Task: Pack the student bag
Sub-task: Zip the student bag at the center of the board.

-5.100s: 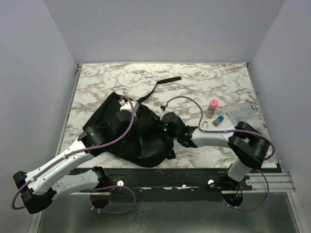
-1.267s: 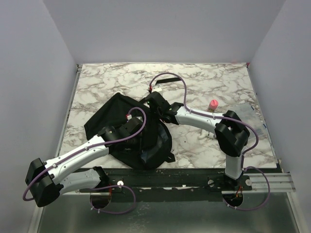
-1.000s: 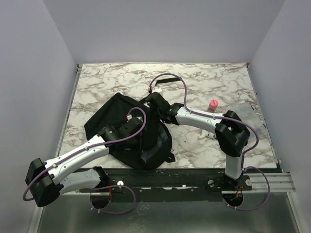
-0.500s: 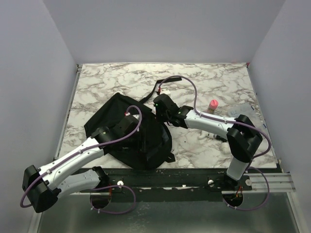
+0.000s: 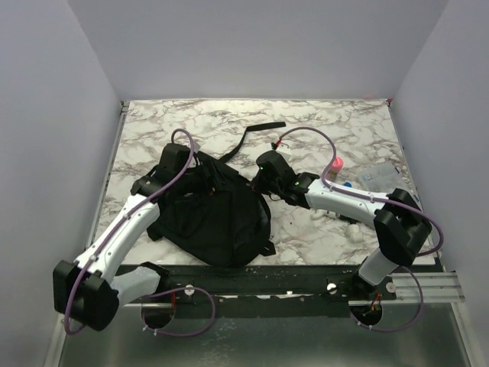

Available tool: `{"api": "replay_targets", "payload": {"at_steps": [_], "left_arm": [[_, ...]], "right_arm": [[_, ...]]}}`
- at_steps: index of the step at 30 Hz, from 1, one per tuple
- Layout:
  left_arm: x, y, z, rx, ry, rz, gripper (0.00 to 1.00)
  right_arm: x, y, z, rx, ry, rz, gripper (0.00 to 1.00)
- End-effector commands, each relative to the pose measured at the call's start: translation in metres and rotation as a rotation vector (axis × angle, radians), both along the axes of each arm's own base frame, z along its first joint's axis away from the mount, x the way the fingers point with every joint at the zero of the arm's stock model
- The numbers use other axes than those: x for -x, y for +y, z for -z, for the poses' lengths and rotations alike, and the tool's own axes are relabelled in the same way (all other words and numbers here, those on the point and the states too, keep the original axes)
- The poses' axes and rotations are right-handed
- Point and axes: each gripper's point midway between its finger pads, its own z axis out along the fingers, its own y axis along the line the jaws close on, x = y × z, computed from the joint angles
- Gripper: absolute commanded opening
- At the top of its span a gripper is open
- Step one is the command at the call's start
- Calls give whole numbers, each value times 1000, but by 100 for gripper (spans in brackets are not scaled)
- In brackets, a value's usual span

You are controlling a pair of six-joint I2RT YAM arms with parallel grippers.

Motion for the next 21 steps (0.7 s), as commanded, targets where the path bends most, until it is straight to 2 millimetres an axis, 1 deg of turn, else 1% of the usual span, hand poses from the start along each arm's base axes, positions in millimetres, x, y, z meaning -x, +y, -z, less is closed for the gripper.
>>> {"api": "replay_targets", "payload": {"at_steps": [1, 3, 4, 6, 8, 11, 13, 14, 16, 18, 21], "left_arm": [[-36, -21, -3, 125, 100, -57, 73], [-57, -18, 6, 80, 105, -117, 73], [-65, -18, 8, 66, 105, -132, 73], [-80, -22, 19, 38, 128, -136, 70], [-91, -26, 35, 8, 163, -133, 69], [-107, -24, 62, -51, 200, -149, 69], [-117, -24, 71, -65, 213, -149, 68], [-123, -24, 73, -74, 211, -159, 67], [-134, -24, 73, -77, 198, -182, 62], [-143, -25, 72, -75, 179, -202, 55], [-153, -24, 69, -70, 145, -213, 51]], "right_arm": [[-3, 0, -19, -146, 12, 126, 0], [0, -1, -21, -164, 31, 145, 0], [0, -3, -22, -167, 37, 158, 0], [2, -8, -25, -164, 39, 175, 0], [2, -11, -27, -152, 23, 168, 0], [6, -17, -30, -110, 15, 145, 0], [9, -18, -34, -107, 8, 125, 0], [11, -19, -35, -104, 1, 110, 0], [14, -29, -36, -97, -10, 128, 0], [19, -46, -32, -81, -14, 179, 0], [34, -74, -29, -63, 15, 257, 0]]}}
